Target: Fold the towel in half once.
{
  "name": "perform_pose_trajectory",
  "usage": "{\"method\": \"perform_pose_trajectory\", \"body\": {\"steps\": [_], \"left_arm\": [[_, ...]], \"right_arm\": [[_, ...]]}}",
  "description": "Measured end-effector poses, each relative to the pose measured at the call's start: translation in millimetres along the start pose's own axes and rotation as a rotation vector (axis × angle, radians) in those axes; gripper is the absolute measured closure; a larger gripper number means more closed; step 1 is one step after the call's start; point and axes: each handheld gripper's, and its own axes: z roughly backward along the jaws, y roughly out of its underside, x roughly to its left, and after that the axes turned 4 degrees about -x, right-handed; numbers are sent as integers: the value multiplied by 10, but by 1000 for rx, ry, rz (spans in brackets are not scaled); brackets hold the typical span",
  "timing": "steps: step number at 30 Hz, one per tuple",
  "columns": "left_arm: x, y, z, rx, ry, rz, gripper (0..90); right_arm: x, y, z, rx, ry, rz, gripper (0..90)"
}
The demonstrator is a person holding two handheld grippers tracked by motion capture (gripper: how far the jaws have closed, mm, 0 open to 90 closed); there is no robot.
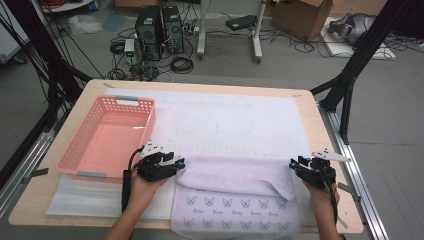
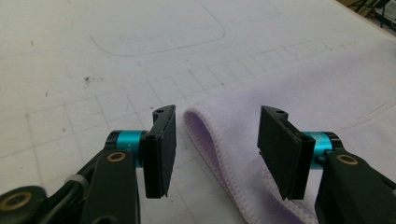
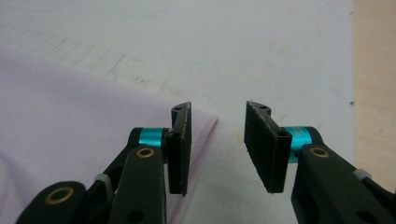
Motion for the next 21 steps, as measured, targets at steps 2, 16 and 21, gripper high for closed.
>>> {"method": "perform_pose_trajectory", "body": {"steps": [2, 16, 21], "left_arm": [[10, 3, -15, 7, -2, 5, 464], [-49, 52, -154, 87, 3, -26, 438], [-118, 59, -163, 106, 3, -76, 642]], "right_arm": [[27, 21, 21, 20, -29, 7, 563], [153, 99, -109, 120, -85, 80, 465], [171, 106, -94, 125, -78, 77, 463]]}}
